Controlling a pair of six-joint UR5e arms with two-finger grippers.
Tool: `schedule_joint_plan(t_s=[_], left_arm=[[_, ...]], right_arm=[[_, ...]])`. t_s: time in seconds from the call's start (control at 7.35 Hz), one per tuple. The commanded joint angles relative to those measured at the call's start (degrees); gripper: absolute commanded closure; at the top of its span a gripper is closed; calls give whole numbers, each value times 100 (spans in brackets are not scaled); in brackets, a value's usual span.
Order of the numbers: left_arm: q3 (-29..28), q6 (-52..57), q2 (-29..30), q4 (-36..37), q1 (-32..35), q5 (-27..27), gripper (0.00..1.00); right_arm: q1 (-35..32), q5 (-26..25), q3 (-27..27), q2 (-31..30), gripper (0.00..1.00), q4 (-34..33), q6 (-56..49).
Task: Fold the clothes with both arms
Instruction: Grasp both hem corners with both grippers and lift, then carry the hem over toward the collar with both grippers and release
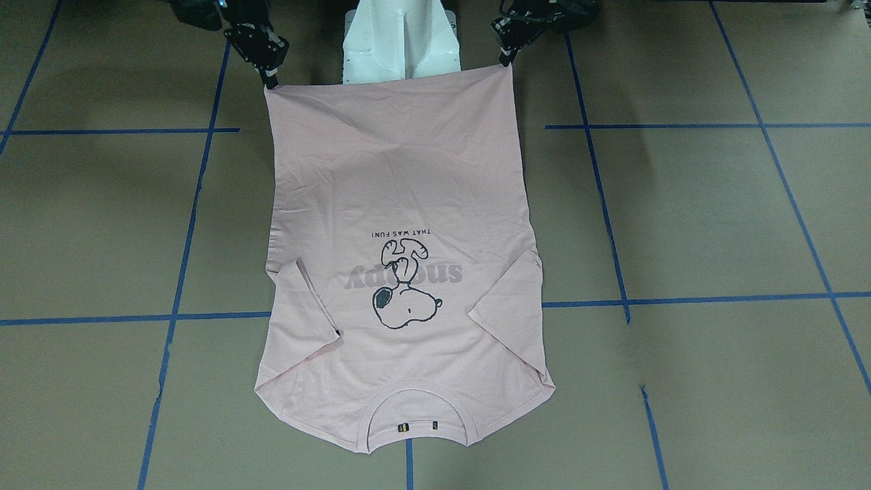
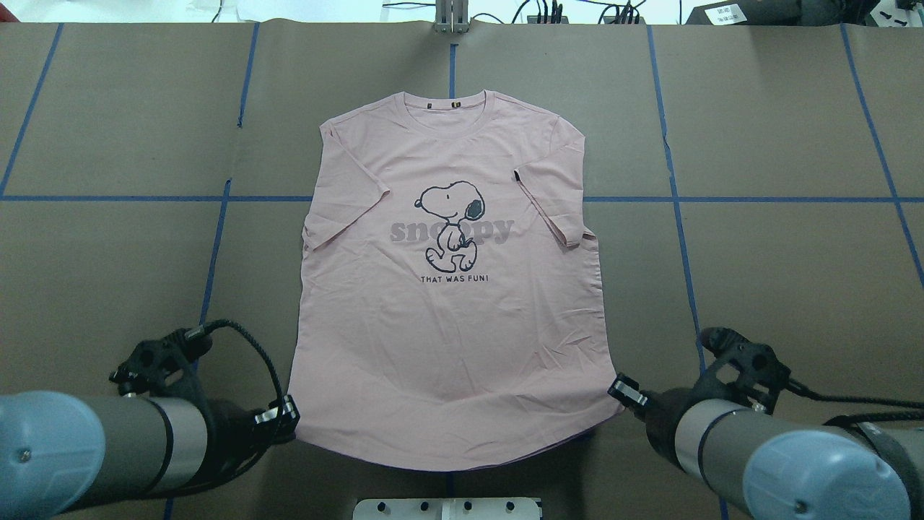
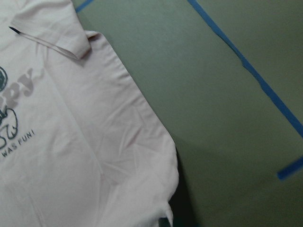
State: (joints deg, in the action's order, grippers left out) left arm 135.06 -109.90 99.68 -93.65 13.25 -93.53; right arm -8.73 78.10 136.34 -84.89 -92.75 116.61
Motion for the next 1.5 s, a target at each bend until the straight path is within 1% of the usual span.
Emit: schedule_joint_plan(t_s=[0.0,0.14,0.27,0.41,0.54,0.68,0.82,0.95,1.09,1.22,1.36], left_arm=[[-1307,1474,996,32,1228,10,100],[-2020,2133,1444,-3,1633,2,100],[-2758,2566,1727,-421,1994,54,100],[-3610,2831,1843,-1357,2284,89,100],[-4323,2990,2045,-1958,2531,124,100],[-4931,3270,2395,-2207,2699,220,100],[-5293,3456,2624,-2253,2831,343,100],[-5506,3640,2757,-2384,2928,475,100],[-5934,3773,2906,-2673,2946,563,100],[-6313,3783,3056,-2884,2947,808,100],[-6438,3792,3127,-2895,2947,836,100]], right_arm=[[-1387,527,-1436,1134,100,55,-1416],[-2038,897,-2384,1689,100,64,-1996],[-2593,1179,-3220,2156,100,108,-2498],[-3068,1495,-4185,2535,100,700,-2877],[-3317,1646,-5048,2817,100,1358,-2898],[-3554,1839,-5700,3211,100,1556,-2934],[-3748,1919,-6377,3720,100,1576,-3117],[-3837,1963,-6853,4064,100,1602,-3162],[-3872,1964,-7154,4207,100,1802,-3171],[-3881,1964,-7418,4330,100,1978,-3180],[-3882,1964,-7525,4357,100,1989,-3180]])
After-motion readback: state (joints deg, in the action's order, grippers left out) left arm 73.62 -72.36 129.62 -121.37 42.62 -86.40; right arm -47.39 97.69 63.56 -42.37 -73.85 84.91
